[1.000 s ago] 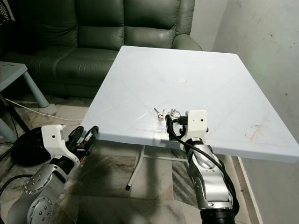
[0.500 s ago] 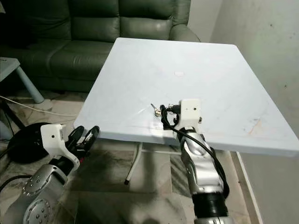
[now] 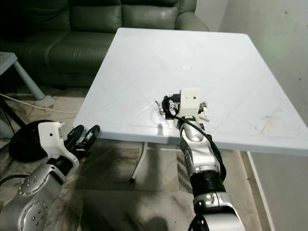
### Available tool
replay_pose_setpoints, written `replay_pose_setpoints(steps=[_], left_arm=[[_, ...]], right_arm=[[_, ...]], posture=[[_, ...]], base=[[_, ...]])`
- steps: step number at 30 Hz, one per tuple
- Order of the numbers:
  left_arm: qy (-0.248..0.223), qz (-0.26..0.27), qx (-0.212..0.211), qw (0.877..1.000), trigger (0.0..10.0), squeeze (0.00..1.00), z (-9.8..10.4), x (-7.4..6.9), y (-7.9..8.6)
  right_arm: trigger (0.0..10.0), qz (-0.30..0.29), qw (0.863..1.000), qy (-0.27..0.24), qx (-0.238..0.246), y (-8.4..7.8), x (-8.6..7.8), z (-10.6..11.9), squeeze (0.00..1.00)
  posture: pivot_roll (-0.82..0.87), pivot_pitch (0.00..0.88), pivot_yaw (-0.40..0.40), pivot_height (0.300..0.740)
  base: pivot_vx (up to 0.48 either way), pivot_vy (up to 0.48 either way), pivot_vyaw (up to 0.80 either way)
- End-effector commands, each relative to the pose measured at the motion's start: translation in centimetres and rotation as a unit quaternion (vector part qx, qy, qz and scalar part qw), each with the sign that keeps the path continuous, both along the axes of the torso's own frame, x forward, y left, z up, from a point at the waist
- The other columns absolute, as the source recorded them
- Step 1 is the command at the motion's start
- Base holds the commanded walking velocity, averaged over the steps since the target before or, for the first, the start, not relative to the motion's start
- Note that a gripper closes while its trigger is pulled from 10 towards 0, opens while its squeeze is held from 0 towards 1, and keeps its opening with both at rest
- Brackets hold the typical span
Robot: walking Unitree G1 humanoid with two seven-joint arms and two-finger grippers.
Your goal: Hang keys on a hook
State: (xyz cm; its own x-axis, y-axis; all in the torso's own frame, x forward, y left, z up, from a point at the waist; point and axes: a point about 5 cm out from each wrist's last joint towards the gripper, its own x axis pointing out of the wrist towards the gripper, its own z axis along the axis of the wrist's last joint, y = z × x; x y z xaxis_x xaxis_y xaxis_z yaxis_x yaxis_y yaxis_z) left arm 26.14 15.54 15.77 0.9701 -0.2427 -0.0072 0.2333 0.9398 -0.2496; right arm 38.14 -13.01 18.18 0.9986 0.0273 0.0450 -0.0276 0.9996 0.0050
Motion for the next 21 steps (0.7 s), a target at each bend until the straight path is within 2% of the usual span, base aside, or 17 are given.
replay_pose_setpoints(steps=[1, 11, 21], left_arm=[[0.003, -0.004, 0.004, 1.000, 10.0, 0.00, 0.1, -0.4, 0.0], [0.015, -0.008, 0.002, 1.000, 10.0, 0.00, 0.0, -0.8, -0.2], [0.019, -0.007, 0.000, 1.000, 10.0, 0.00, 0.0, -0.8, -0.2]], right_arm=[[10.0, -0.014, 1.000, -0.004, -0.001, -0.3, 0.2, 0.3, 0.00], [10.0, -0.038, 0.999, -0.010, -0.011, -1.0, 0.7, 0.0, 0.00], [10.0, 0.001, 0.999, 0.007, -0.050, -2.9, 0.3, -1.0, 0.00]], posture=[[0.27, 0.222, 0.002, 0.740], [0.27, 0.240, 0.009, 0.740], [0.27, 0.245, 0.007, 0.740]], base=[[0.000, 0.000, 0.00], [0.000, 0.000, 0.00], [0.000, 0.000, 0.00]])
